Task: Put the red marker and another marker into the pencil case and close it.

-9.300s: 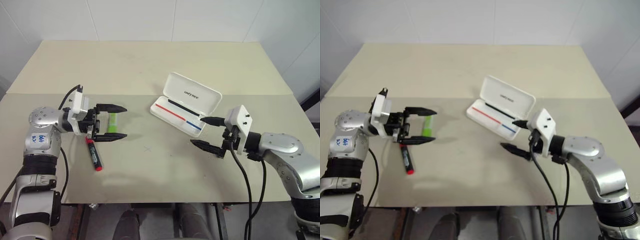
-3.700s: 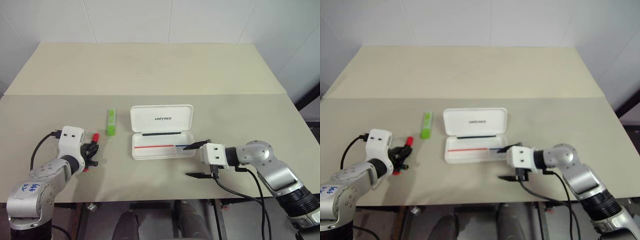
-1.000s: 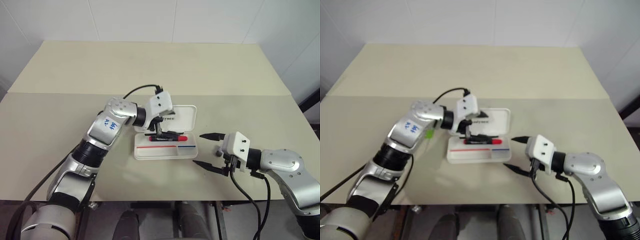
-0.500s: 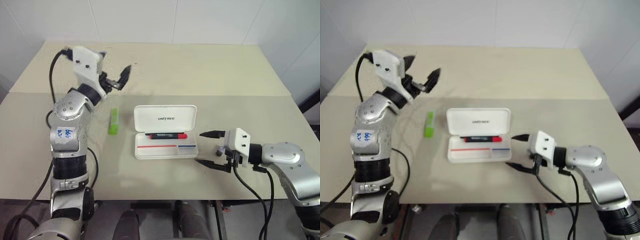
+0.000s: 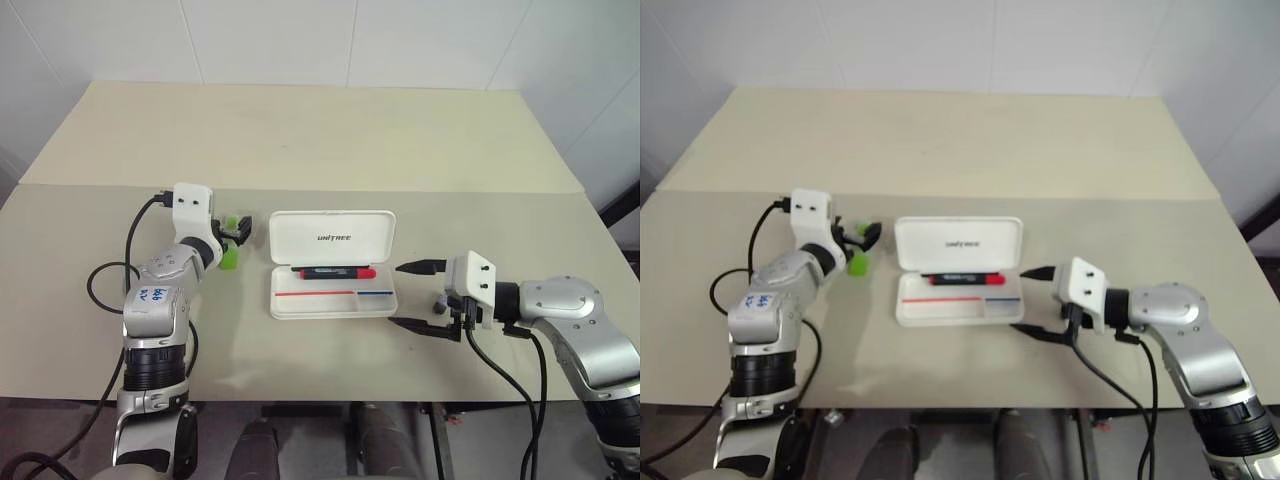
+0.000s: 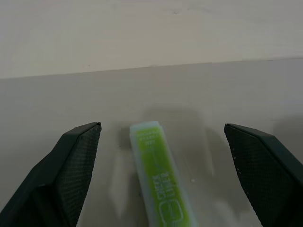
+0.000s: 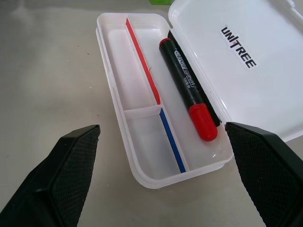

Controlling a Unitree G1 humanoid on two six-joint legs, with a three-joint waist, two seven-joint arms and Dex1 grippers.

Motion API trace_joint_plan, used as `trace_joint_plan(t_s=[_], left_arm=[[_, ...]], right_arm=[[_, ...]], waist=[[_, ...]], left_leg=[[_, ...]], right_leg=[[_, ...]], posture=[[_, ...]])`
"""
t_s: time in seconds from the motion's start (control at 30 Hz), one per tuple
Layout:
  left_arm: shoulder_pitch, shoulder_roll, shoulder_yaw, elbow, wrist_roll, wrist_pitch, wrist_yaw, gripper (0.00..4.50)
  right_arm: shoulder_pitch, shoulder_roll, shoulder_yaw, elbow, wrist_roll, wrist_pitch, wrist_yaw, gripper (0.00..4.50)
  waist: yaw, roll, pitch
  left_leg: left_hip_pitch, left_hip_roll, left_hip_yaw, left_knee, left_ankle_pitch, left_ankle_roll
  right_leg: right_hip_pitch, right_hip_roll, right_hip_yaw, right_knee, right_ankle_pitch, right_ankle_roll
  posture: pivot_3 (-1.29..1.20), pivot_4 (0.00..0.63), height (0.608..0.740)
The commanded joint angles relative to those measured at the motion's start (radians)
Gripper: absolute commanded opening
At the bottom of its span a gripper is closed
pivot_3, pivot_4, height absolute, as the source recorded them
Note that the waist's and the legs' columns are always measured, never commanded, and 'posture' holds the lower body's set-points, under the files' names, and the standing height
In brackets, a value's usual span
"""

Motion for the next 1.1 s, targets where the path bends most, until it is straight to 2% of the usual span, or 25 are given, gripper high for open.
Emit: trace_joint_plan(t_s=[0.03, 0.23, 0.27, 0.33, 0.6, 0.7, 0.8, 0.97, 1.1], left_arm=[[0.005, 0.004, -0.004, -0.012, -0.007, 0.035, 0.008, 4.47], [-0.007, -0.002, -0.003, 0.012, -0.01, 0.101, 0.022, 4.47], [-0.013, -0.003, -0.002, 0.024, -0.008, 0.114, 0.028, 4.29], [-0.021, -0.005, -0.002, 0.036, -0.006, 0.13, 0.036, 3.87], [-0.065, -0.021, 0.002, 0.069, -0.012, 0.167, 0.058, 1.19], [-0.081, -0.01, -0.015, 0.082, -0.009, 0.155, 0.044, 1.12], [-0.104, 0.025, -0.04, 0.071, -0.018, 0.113, -0.009, 1.12], [-0.199, 0.205, -0.142, 0.073, -0.035, -0.005, -0.266, 1.12], [-0.32, 0.3, -0.175, 0.064, -0.11, -0.056, -0.479, 1.12]], right_arm=[[0.007, -0.019, -0.035, -0.042, 0.013, -0.015, 0.0, 4.5], [0.013, -0.02, -0.039, -0.049, 0.012, -0.012, -0.007, 4.5], [0.014, -0.02, -0.04, -0.05, 0.012, -0.012, -0.007, 4.5], [0.016, -0.021, -0.041, -0.05, 0.011, -0.012, -0.008, 4.5], [0.006, -0.019, -0.038, -0.041, 0.009, -0.011, -0.015, 4.5], [0.002, -0.018, -0.037, -0.037, 0.008, -0.011, -0.018, 4.5], [0.001, -0.018, -0.039, -0.035, 0.008, -0.01, -0.021, 4.5], [0.006, -0.02, -0.046, -0.037, 0.008, -0.007, -0.029, 4.5], [0.01, -0.02, -0.048, -0.04, 0.008, -0.005, -0.038, 4.5]], waist=[[0.0, 0.0, 0.0], [0.0, 0.0, 0.0], [0.0, 0.0, 0.0], [-0.001, 0.0, 0.0], [0.002, 0.0, 0.0], [0.002, 0.0, 0.0], [0.001, 0.0, 0.0], [-0.002, -0.001, 0.0], [-0.003, 0.0, 0.0]], left_leg=[[0.0, 0.0, 0.0, 0.0, 0.0, 0.0], [0.0, 0.0, 0.0, 0.0, 0.0, 0.0], [0.0, 0.0, 0.0, 0.0, 0.0, 0.0], [0.0, 0.0, 0.0, 0.0, 0.0, 0.0], [0.0, 0.0, 0.0, 0.001, 0.0, -0.001], [0.001, 0.0, 0.0, 0.001, 0.001, -0.001], [0.0, 0.0, 0.0, 0.001, 0.001, -0.002], [-0.001, 0.0, 0.0, 0.001, 0.002, -0.002], [-0.001, 0.0, 0.0, -0.001, 0.002, -0.002]], right_leg=[[0.0, 0.0, 0.0, 0.0, 0.0, 0.0], [0.0, 0.0, 0.0, 0.0, 0.0, 0.0], [0.0, 0.0, 0.0, 0.0, 0.0, 0.0], [0.0, 0.0, 0.0, 0.0, 0.0, 0.0], [0.0, 0.0, 0.0, -0.001, 0.0, -0.001], [0.001, 0.0, 0.0, -0.001, 0.0, -0.001], [0.001, 0.0, 0.0, -0.002, -0.003, -0.009], [0.0, 0.0, 0.0, -0.003, -0.005, -0.015], [0.0, 0.0, 0.0, -0.004, -0.006, -0.015]], posture=[[0.0, 0.15, 0.74], [0.0, 0.15, 0.74], [0.0, 0.15, 0.74], [0.0, 0.15, 0.74], [0.0, 0.15, 0.74], [0.0, 0.15, 0.74], [0.0, 0.15, 0.74], [0.0, 0.15, 0.74], [0.0, 0.15, 0.74]])
